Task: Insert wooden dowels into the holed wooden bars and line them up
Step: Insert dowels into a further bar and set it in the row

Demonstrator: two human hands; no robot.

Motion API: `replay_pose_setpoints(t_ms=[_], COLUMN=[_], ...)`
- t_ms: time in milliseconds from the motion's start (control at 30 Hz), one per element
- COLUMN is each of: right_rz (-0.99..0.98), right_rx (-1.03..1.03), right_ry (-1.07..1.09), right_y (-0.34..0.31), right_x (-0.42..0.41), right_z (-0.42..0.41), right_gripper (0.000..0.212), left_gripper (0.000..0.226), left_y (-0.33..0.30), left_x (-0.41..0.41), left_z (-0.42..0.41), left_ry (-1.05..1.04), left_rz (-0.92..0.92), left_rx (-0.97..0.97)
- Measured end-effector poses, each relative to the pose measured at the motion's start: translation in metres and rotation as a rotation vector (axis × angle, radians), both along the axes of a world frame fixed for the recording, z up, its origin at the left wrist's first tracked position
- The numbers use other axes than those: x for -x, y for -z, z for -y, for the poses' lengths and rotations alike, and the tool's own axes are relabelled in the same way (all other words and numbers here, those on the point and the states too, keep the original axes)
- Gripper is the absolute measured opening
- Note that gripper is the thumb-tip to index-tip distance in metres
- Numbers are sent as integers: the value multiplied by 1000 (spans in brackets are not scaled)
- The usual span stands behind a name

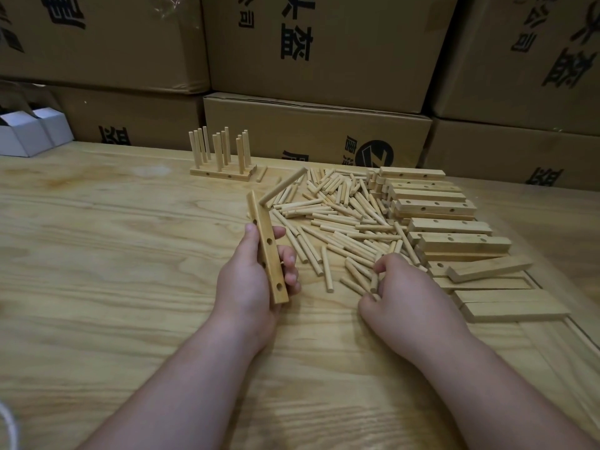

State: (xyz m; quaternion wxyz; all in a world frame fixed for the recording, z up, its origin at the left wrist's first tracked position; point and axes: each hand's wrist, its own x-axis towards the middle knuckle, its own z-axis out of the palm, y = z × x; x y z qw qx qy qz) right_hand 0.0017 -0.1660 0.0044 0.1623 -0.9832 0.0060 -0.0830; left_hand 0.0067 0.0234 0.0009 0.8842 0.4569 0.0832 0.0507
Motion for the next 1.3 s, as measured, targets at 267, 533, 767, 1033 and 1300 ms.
replay_pose_setpoints(t_ms=[267,533,767,1033,1300], right_rz=[234,426,343,265,288], right_rx=[-89,-216,-202,-156,-219], right_ry=[-68,-367,-466,-483,-477], right_y=[-8,-12,-15,-15,-15], right_x=[4,14,16,15,15], right_z=[7,2,1,5,1], right_gripper=[21,21,18,20,22], left_gripper=[43,46,47,46,41], left_y=[-1,-2,0,1,-1], left_x=[1,4,6,7,11], left_z=[1,6,10,10,12], left_ry=[9,43,101,103,145], left_rz=[-17,-8,32,32,93], left_rx=[-18,-96,-249,-302,-415])
